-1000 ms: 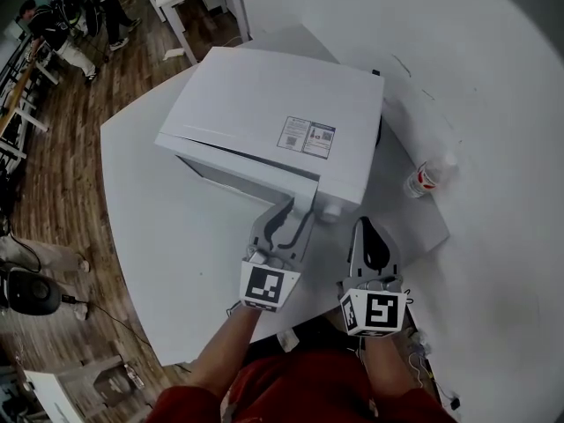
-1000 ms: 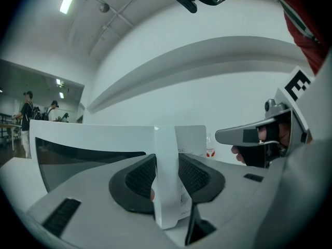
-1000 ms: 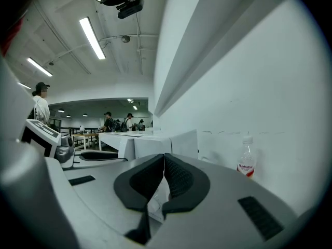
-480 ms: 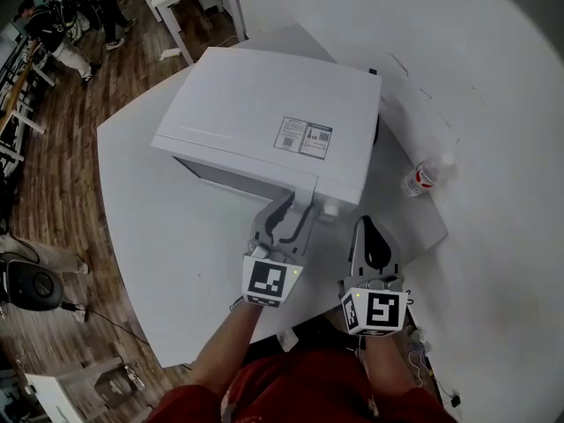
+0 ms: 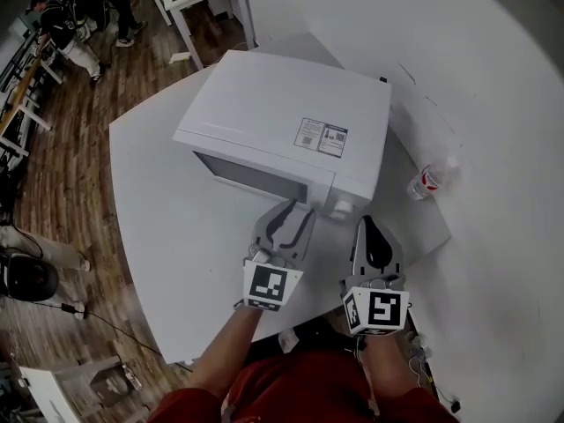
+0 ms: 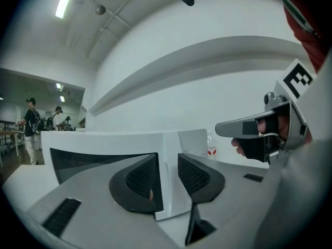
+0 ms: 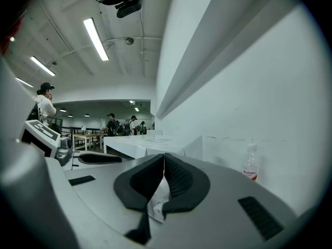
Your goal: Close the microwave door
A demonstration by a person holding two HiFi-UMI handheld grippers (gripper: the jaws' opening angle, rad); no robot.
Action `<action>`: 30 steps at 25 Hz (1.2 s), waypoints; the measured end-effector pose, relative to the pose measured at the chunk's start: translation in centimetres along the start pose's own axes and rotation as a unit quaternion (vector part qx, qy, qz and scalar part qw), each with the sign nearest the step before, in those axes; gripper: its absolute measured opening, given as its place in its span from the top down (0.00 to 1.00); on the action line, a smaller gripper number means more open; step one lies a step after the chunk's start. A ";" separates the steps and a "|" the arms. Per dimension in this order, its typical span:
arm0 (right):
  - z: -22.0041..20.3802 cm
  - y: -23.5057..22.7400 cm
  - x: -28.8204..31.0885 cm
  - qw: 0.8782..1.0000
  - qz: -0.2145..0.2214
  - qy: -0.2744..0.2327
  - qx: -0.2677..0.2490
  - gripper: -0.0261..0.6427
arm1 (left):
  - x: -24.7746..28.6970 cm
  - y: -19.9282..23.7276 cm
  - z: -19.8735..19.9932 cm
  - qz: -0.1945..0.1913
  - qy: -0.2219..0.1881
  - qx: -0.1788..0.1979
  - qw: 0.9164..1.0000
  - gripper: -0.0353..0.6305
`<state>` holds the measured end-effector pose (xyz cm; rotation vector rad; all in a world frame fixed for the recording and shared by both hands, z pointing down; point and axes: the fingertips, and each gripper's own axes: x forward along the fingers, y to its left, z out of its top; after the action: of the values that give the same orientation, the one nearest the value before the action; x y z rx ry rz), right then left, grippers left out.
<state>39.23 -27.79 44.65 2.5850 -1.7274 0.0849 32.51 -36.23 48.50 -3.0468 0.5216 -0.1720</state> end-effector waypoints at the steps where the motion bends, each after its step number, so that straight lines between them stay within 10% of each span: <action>1: 0.3 0.7 0.0 1.000 0.004 -0.002 0.000 0.93 | -0.9 0.6 0.4 0.008 -0.004 -0.005 1.000 0.72; 14: 6.1 15.7 0.9 0.991 0.119 -0.059 -0.006 0.93 | -15.5 10.9 4.6 0.153 -0.036 -0.020 0.987 0.85; 30: 10.7 32.9 1.7 0.952 0.286 -0.105 -0.018 0.93 | -30.1 20.0 8.2 0.329 -0.073 -0.013 0.942 0.91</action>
<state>9.80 -42.59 33.91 2.0435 -2.4721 -0.2145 -1.31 -44.80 36.06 -2.6839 1.4749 0.0907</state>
